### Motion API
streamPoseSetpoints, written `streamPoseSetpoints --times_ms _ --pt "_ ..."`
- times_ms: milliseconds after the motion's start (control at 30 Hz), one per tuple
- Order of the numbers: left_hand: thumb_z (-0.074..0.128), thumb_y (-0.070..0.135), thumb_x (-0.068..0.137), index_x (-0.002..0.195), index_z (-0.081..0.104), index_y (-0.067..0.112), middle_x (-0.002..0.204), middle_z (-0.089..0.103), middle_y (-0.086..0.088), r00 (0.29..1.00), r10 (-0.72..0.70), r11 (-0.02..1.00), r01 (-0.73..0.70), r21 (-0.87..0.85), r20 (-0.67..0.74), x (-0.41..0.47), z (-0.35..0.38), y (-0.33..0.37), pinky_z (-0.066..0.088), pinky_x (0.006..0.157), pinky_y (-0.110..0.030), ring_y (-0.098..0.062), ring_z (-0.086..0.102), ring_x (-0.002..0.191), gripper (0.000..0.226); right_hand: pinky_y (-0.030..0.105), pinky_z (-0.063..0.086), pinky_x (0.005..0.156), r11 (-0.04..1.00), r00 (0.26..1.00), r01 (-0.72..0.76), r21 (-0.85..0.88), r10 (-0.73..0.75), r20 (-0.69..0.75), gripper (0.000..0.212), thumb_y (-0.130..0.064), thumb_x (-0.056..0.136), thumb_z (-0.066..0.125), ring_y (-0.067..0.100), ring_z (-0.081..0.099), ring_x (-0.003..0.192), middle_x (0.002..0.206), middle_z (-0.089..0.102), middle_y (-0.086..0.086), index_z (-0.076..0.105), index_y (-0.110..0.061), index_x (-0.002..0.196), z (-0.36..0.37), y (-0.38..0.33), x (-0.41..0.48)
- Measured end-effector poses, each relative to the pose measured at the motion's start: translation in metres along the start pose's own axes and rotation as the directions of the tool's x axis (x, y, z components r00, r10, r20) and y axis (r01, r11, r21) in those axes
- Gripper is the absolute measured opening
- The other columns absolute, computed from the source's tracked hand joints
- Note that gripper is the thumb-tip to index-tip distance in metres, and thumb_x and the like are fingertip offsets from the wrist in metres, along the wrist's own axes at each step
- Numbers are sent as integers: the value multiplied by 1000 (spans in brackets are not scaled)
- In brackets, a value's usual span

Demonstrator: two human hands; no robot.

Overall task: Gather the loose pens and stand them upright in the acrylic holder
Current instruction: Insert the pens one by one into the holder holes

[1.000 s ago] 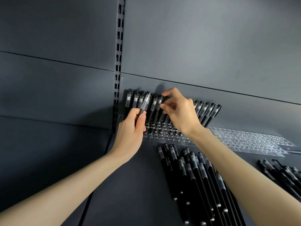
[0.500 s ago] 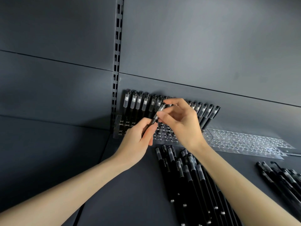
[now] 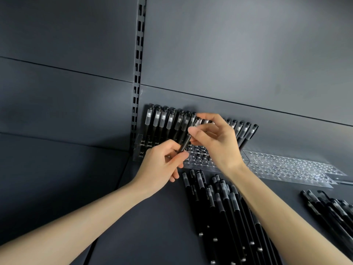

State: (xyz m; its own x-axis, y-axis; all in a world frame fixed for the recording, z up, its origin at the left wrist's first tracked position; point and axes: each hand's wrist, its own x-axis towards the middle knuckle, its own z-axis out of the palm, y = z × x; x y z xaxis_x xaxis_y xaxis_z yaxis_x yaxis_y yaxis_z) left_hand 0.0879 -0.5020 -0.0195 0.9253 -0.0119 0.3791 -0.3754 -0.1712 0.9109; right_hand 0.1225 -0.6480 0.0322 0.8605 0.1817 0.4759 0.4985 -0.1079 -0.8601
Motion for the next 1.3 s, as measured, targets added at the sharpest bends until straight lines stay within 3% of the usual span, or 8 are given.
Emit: streamPoseSetpoints --times_ms 133,233,367,433,500,767,933,1300 --pt "72 19 82 83 62 12 67 63 -2 1000 -14 1000 15 27 -23 0 0 1 53 47 -33 -18 59 51 12 38 59 76 997 1000 -4 -82 2 -16 34 -7 84 69 18 68 68 69 65 0 57 -18 113 1 3 0" --pt "64 32 87 93 66 16 85 62 7 987 144 958 -120 259 -76 3 -3 -8 54 67 -33 -12 60 74 17 37 58 77 995 997 6 -103 -14 -72 35 -4 85 67 17 69 71 78 67 6 51 -17 113 -6 -1 5" --pt "42 38 92 107 66 12 103 58 1 908 419 620 -306 722 24 5 -12 -25 44 83 -33 -18 55 93 39 32 57 70 982 964 123 -147 -153 -216 33 -3 85 67 19 67 70 78 65 -1 48 -26 100 -16 -11 16" --pt "40 37 91 110 67 10 104 59 -2 889 448 493 -336 802 97 4 -12 -31 45 83 -36 -22 57 94 42 32 55 69 960 938 174 -219 -229 -260 36 -7 85 67 20 67 73 82 62 -3 48 -34 98 -17 -11 22" --pt "39 37 91 113 66 10 105 59 -4 895 425 448 -340 827 138 4 -11 -35 47 83 -38 -24 57 94 44 33 54 70 942 924 204 -266 -275 -267 35 -9 86 67 17 65 75 83 59 -6 49 -35 100 -15 -8 25" --pt "38 38 92 114 66 10 105 58 -5 908 382 385 -327 863 173 3 -10 -36 47 82 -40 -22 51 95 46 12 46 66 905 937 222 -364 -301 -176 31 -7 86 67 2 58 67 79 57 -14 51 -25 104 -3 10 27" --pt "37 38 92 115 66 10 106 58 -6 927 329 386 -305 870 179 3 -10 -33 47 85 -42 -26 55 95 46 8 48 75 864 973 182 -470 -229 -43 24 -8 88 65 -2 63 80 79 64 -15 60 -17 110 -4 19 24" --pt "36 37 93 113 67 9 103 59 -6 941 293 391 -281 876 171 2 -8 -28 47 82 -41 -27 57 92 47 8 48 75 785 968 197 -587 -251 -11 27 -5 88 64 4 63 78 83 67 -5 63 -13 114 -9 16 21"
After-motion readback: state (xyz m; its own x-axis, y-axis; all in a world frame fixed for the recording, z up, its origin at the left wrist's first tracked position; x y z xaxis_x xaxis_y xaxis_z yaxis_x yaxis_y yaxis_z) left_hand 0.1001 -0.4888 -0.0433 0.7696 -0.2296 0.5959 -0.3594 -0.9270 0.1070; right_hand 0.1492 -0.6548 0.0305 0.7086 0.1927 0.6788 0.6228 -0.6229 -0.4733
